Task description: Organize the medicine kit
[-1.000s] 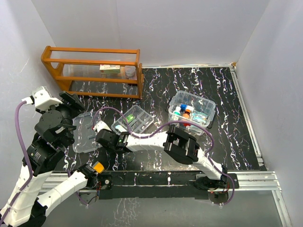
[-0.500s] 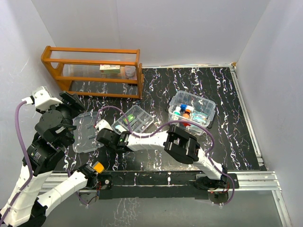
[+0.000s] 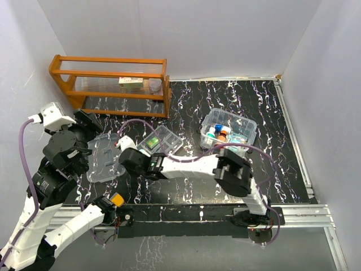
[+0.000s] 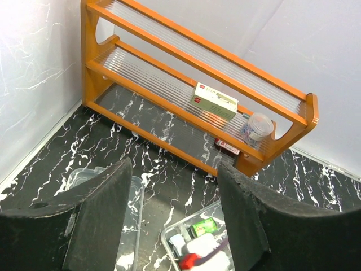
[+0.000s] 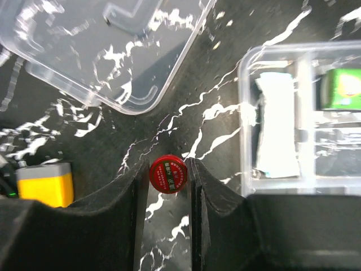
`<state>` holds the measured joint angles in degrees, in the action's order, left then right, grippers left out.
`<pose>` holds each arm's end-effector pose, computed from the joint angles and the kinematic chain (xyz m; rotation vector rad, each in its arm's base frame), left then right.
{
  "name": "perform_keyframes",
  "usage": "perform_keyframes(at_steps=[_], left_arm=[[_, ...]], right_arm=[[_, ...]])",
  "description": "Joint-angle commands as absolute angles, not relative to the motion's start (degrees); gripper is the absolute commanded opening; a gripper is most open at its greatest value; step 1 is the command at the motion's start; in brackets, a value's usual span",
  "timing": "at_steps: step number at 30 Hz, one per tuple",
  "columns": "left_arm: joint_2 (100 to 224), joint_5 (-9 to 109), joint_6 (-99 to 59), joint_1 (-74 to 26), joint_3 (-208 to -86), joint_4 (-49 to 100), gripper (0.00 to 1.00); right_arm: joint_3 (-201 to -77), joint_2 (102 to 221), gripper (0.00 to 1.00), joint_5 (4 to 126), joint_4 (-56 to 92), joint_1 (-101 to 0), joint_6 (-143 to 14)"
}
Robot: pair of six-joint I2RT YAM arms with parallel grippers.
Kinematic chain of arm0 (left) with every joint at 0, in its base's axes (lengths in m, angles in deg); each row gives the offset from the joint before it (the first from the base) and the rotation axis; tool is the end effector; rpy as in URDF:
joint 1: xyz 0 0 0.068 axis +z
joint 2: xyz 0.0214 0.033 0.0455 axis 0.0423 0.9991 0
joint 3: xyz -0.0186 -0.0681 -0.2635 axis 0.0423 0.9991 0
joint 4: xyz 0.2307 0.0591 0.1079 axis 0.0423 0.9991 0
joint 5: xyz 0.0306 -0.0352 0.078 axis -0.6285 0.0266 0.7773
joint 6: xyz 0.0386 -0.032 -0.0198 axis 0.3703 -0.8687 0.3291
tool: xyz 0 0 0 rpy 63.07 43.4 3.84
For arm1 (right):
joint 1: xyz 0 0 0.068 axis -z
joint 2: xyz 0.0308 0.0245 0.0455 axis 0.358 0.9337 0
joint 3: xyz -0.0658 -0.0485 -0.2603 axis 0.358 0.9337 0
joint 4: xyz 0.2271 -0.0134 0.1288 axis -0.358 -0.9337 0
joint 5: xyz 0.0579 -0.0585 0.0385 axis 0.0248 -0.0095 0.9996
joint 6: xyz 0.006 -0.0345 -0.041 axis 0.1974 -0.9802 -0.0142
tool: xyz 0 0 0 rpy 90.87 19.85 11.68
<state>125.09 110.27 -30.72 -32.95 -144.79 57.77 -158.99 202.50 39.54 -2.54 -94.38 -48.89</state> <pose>0.0877 -0.0280 0.4578 -0.5233 1.4712 -0.0864 0.1475 0.4558 0.2017 -0.8917 2.2190 0.4338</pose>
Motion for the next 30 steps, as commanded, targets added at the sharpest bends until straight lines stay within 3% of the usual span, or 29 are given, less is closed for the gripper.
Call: perform_keyframes(at_steps=[1,12,30], left_arm=[[124.21,109.98,-30.45,-32.73,-147.10,57.79,0.61],[125.99,107.90,-32.75,-32.80,-145.80,60.01,0.62],[128.38,107.85,-32.28,-32.80,-145.49,59.91,0.63]], right_arm=[[-154.27,191.55,0.28,33.39,3.87,-94.09,-46.84],[-138.79,183.84,0.29,32.03,5.62,-87.07,-39.91],[-136.88,187.59,0.28,30.74,4.77,-84.89,-38.65]])
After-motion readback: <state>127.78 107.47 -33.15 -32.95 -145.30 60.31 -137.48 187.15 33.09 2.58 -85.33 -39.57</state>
